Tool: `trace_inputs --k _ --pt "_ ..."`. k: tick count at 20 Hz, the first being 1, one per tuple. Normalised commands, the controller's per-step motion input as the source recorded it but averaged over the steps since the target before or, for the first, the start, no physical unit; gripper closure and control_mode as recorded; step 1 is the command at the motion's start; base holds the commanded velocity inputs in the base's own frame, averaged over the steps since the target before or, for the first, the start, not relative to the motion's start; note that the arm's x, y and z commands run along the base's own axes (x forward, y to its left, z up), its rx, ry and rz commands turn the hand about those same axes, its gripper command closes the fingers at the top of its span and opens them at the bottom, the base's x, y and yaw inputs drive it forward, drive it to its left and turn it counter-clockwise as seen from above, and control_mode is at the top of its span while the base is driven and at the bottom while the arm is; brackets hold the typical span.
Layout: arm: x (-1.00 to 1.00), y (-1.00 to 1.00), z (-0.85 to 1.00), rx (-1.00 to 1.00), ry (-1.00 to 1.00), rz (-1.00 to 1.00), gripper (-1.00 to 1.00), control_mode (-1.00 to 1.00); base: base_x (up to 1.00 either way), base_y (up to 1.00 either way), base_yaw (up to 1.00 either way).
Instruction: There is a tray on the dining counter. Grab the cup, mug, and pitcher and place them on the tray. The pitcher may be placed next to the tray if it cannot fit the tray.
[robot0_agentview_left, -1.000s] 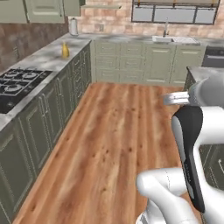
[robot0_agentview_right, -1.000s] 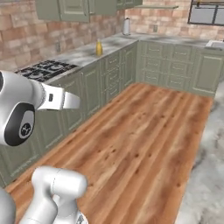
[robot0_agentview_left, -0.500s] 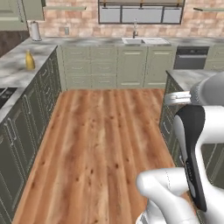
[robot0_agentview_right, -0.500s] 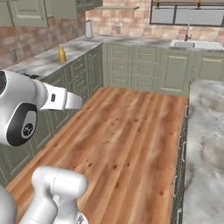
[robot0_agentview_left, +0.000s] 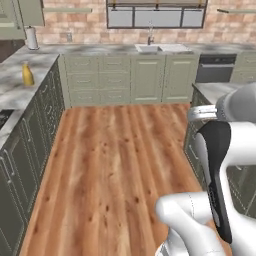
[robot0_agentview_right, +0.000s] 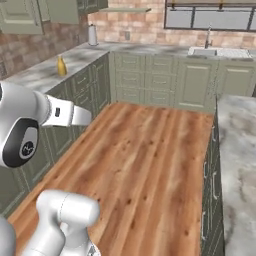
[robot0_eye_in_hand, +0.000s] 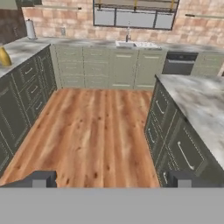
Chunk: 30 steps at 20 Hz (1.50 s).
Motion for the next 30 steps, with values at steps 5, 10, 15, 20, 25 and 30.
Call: trace_inputs --k 5,10,15,20,25,30 --pt "0.00 0.00 0.00 0.00 0.00 0.00 -1.00 1.00 0.76 -0.39 0.22" --pt "0.00 0.00 0.00 0.00 0.00 0.00 -1.00 1.00 1.00 -0.06 0.06" --pt "0.00 0.00 0.00 0.00 0.00 0.00 -1.00 1.00 0.96 -0.10 0.03" --pt "0.00 0.00 0.00 0.00 0.00 0.00 -1.00 1.00 0.65 -0.27 0.14" --pt "0.00 0.00 0.00 0.00 0.00 0.00 -1.00 1.00 0.48 -0.35 0.24" --pt "0.00 0.00 0.00 0.00 0.00 0.00 -1.00 1.00 0.71 -0.19 0.35"
